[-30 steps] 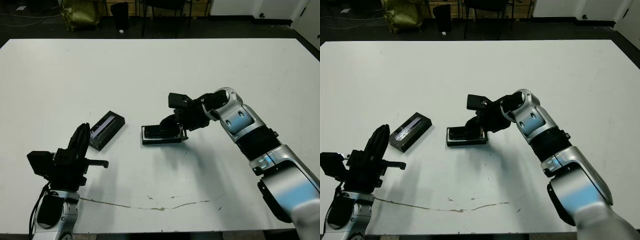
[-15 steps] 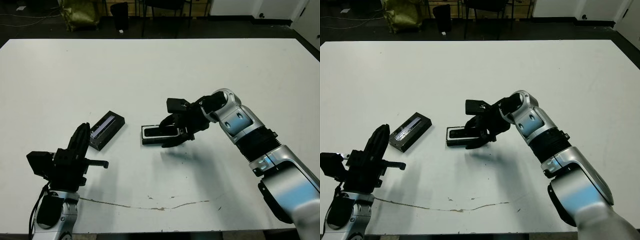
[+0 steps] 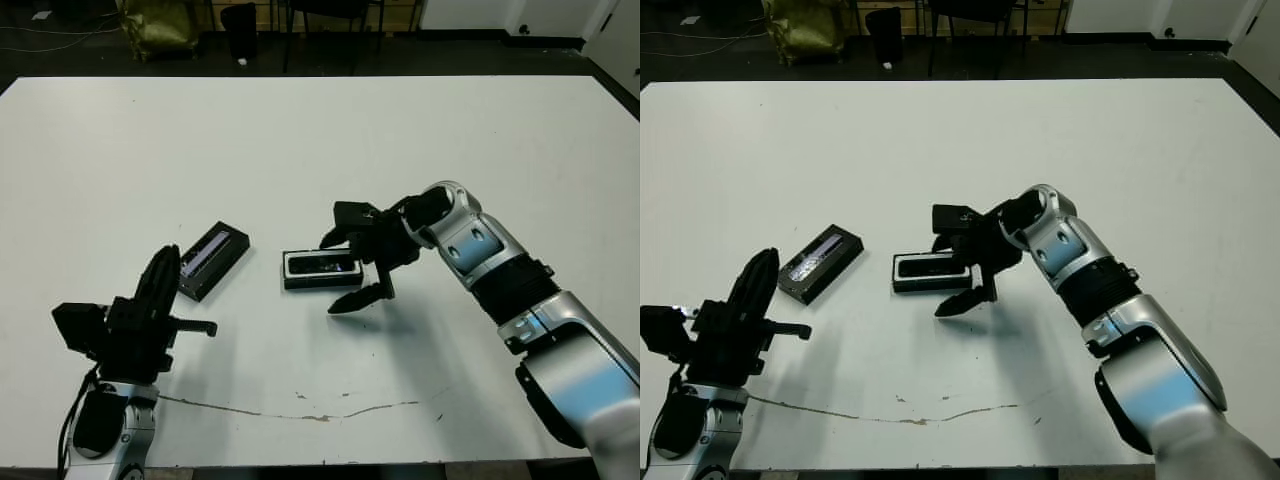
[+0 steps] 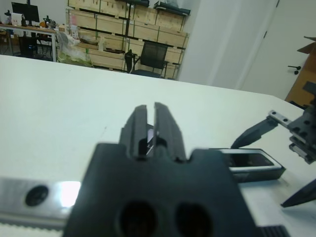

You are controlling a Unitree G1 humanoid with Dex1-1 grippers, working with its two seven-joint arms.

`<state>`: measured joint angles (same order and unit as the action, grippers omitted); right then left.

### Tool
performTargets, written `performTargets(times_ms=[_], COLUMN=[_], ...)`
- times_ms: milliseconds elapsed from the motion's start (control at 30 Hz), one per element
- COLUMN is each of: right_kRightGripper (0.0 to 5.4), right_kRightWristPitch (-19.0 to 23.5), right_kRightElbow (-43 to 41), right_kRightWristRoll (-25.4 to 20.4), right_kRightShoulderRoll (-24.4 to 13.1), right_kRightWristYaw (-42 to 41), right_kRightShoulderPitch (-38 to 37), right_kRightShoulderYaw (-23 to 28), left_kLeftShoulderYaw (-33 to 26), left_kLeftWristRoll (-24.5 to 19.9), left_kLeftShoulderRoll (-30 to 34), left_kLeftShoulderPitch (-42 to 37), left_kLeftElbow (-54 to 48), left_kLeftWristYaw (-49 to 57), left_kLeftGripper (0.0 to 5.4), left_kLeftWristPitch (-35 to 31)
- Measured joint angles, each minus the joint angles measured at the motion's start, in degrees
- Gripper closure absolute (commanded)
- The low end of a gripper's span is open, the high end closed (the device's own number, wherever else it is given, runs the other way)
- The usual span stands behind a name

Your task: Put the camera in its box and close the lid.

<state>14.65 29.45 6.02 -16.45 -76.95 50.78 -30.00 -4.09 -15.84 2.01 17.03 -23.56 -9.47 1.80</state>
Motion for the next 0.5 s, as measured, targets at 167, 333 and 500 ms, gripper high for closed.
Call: performTargets(times_ms=[167, 333, 500], right_kRightGripper=[0.01, 0.01, 0.01], right_kRightWristPitch=[0.73, 2.73, 8.64], right_kRightElbow=[-2.92, -7.29, -13.81], right_kRightWristRoll=[-1.99, -5.93, -13.61], right_kRightShoulderRoll=[-0.12, -1.08, -2.55], right_kRightWristYaw=[0.43, -0.38, -0.42], right_kRightShoulderPitch=[-0.10, -0.04, -0.39], right_kRightShoulderYaw=[2.56, 5.98, 12.51], left_kLeftShoulderYaw=[0.00, 0.00, 0.03], left_kLeftWristRoll=[0.06, 0.09, -0.06], left_kLeftShoulderRoll=[0.01, 0.01, 0.00], left_kLeftShoulderPitch=[0.00, 0.01, -0.03], left_kLeftElbow=[0.00, 0.01, 0.03], left_kLeftWristYaw=[0.04, -0.14, -0.20], left_kLeftGripper=[5.40, 5.40, 5.40], left_kLeftWristPitch=[-0.01, 0.06, 0.05])
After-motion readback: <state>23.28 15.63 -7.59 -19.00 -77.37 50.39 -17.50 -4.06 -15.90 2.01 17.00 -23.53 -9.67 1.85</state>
